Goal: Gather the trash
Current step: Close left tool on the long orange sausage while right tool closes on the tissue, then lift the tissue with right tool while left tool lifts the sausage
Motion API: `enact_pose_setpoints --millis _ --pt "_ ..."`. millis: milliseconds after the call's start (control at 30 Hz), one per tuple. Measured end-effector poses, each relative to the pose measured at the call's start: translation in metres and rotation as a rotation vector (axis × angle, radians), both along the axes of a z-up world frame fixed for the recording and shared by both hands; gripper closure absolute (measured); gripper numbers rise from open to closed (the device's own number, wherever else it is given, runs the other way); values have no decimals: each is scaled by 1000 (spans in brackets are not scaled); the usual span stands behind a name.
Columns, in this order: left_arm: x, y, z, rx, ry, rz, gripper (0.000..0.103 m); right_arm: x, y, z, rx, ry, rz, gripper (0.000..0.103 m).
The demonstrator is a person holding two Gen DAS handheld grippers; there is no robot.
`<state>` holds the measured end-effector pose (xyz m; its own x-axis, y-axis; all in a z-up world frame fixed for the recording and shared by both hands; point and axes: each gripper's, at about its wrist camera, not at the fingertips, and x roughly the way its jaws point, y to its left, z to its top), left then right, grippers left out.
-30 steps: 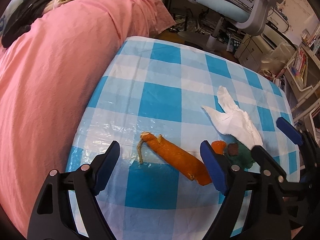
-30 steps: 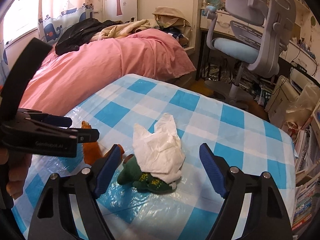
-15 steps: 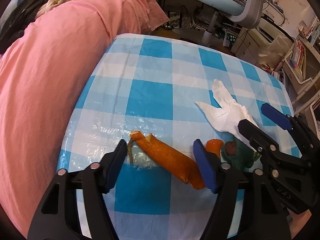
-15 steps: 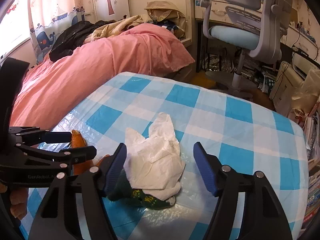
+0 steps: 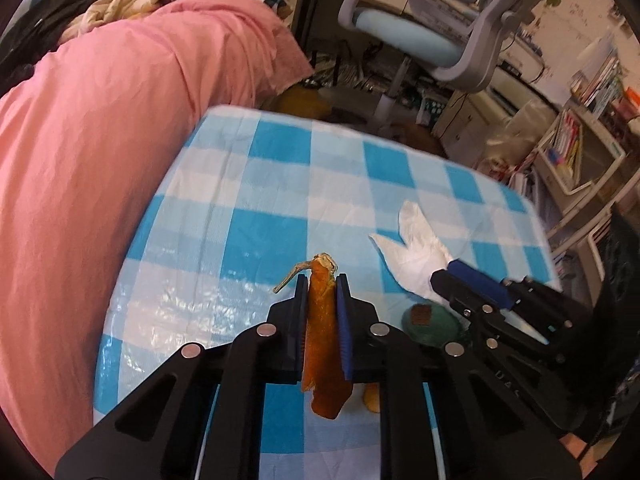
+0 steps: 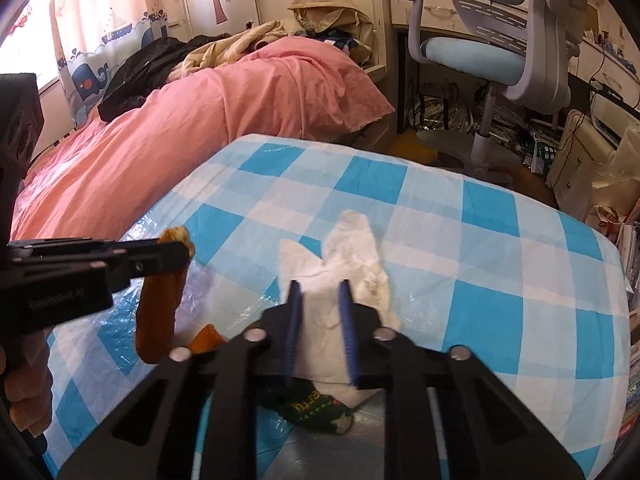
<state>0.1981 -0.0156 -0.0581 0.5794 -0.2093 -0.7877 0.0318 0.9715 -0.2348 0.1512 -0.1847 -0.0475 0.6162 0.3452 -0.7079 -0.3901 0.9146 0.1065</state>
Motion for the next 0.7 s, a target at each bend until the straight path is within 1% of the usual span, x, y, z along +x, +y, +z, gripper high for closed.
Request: enact_pose_setpoints --millis 100,200,267,333,433,467,500,533,567,700 --pt "-2 3 8 -31 -13 -5 91 -4 -5 11 19 -26 -11 93" --pt "-7 3 16 -58 -25 -20 91 -12 -9 22 44 -45 -8 94" --pt "-13 0 23 -58 -38 -37 91 -20 -10 30 52 -60 -2 94" --pt "-20 -1 27 -58 -48 -50 91 -24 -11 31 55 -51 9 94" --pt "-30 -2 31 -55 -56 -67 91 -19 -15 19 48 -11 -12 92" --pt "-32 -2 32 -50 -57 -71 91 -13 -17 13 49 11 -28 80" --pt "-33 -2 32 -44 -56 -77 91 -8 -18 7 52 26 -46 58" --pt "-34 -3 32 -36 -55 -82 91 -6 -19 4 56 30 -55 48" --pt "-33 -3 31 -28 -54 -86 91 -2 -18 1 60 34 -64 41" --pt "-28 -2 29 -25 -48 -86 91 8 -14 -8 50 67 -78 41"
